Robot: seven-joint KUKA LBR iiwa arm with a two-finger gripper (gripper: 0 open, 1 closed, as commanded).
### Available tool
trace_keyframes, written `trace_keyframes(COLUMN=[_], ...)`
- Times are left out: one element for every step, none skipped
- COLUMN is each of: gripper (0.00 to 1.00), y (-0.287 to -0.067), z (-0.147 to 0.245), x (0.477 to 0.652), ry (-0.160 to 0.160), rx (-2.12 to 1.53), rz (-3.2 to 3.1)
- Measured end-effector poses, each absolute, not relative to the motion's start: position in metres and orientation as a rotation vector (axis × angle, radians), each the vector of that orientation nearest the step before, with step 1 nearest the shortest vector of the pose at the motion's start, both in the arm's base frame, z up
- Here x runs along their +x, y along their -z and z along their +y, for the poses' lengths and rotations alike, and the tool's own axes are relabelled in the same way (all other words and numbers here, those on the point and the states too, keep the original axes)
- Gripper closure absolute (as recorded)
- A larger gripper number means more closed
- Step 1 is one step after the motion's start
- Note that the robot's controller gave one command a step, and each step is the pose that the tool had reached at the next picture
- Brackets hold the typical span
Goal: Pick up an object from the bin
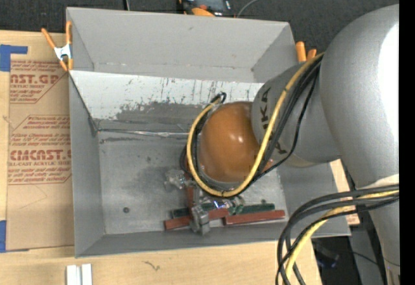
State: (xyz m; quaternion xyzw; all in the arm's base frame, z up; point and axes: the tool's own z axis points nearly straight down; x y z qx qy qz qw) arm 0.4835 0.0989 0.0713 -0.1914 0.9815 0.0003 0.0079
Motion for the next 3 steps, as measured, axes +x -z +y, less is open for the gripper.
trace_keyframes(gripper=[1.00, 1.00, 0.00], y=[-0.073, -0.164, -0.161], z=[0.099, 0.130, 0.129], x=[0.481, 0.547, 0.545], ry=[-0.001, -0.005, -0.002], rx=[-0.598, -0.336, -0.336], rz=[3.081, 3.113, 3.121])
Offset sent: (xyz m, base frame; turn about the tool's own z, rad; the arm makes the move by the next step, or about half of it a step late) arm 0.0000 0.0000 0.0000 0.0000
